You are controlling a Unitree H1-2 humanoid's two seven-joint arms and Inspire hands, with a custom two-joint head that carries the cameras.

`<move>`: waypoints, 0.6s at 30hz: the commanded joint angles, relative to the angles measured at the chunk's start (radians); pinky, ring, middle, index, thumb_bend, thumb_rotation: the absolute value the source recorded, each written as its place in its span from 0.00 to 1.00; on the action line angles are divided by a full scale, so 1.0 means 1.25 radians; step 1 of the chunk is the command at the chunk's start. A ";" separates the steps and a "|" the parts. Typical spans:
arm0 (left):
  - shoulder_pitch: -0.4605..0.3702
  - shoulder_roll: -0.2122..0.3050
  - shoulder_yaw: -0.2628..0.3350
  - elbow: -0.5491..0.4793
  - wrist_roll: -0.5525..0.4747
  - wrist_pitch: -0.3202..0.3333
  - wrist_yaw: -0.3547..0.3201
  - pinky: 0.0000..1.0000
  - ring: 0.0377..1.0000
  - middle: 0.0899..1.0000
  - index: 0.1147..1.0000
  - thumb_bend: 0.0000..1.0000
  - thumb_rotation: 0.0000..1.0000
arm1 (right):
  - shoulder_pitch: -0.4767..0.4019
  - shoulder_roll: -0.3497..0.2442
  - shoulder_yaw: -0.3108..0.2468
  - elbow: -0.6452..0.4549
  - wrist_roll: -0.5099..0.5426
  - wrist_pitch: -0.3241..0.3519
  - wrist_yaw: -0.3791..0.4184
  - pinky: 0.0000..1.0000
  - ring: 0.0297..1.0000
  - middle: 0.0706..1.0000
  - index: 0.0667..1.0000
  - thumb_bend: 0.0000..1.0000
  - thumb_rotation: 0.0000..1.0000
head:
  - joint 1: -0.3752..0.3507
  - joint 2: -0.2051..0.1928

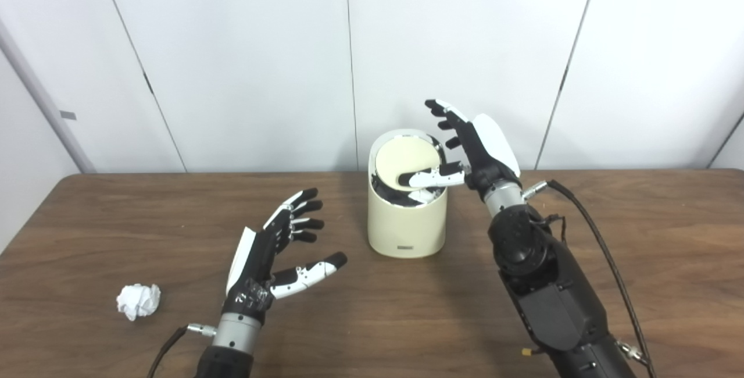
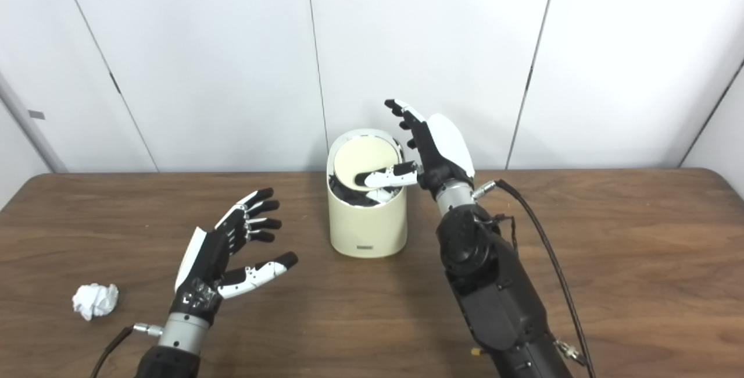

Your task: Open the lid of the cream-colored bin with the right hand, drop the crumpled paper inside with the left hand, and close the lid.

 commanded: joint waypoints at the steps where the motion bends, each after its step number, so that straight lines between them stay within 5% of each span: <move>1: -0.010 0.000 0.000 -0.037 -0.008 -0.008 -0.002 0.64 0.71 0.81 0.87 0.75 0.20 | -0.024 -0.008 0.001 -0.010 -0.011 -0.014 -0.014 0.69 0.83 0.86 0.85 0.86 0.21 | 0.002 0.001; 9: -0.006 0.001 -0.001 -0.041 -0.011 -0.005 -0.002 0.66 0.72 0.81 0.87 0.75 0.20 | -0.030 -0.009 0.011 0.005 -0.023 -0.006 -0.019 0.71 0.84 0.87 0.85 0.82 0.16 | 0.002 0.006; 18: -0.006 -0.002 -0.004 -0.046 -0.014 0.006 -0.002 0.63 0.71 0.81 0.86 0.75 0.19 | -0.035 -0.063 0.098 -0.007 -0.126 -0.017 -0.008 0.65 0.80 0.90 0.87 0.86 0.12 | -0.002 0.012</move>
